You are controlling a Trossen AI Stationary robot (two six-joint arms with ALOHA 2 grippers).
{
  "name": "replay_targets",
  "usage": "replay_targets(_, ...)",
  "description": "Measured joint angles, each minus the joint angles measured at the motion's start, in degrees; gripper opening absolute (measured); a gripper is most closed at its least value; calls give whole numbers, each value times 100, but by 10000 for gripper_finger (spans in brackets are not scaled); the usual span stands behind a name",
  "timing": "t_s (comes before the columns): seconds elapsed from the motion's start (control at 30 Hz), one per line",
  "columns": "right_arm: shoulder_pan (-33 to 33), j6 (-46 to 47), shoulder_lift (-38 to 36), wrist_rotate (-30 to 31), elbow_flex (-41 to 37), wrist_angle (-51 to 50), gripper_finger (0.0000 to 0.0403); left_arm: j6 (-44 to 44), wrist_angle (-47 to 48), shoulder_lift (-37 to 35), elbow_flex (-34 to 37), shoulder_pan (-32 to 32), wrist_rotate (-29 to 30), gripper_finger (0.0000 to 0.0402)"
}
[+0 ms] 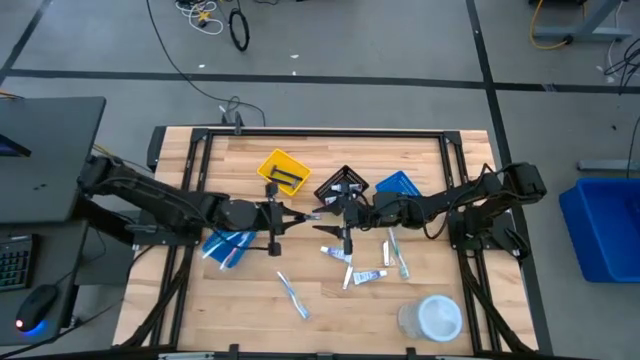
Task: Pick & Place Travel size toiletries
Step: Put the silver nail cutter into the right blue bin
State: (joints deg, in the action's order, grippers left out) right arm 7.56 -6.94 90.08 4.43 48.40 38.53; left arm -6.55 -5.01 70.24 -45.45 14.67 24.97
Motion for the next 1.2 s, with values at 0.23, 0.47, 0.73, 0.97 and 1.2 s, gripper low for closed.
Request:
replay_targets(0.23,-3,-2,-4,1,7,-182,154,-484,-642,292,4,-58,-41,56)
replay_targets(0.47,-8,-30,-4,294,7,-312,74,-437,-544,294,2,-63,78,55)
replay_targets(0.73,-12,-167,7,302,7,-421,71,-296,-288,304,-13,-91,58,61)
replay_targets(0.97,-10,-102,-7,308,7,-778,60,-345,-90,313,9,-89,103,98)
replay_targets(1.2,4,361,-64,838,7,-1946,70,19,215,304,9,-91,180,140)
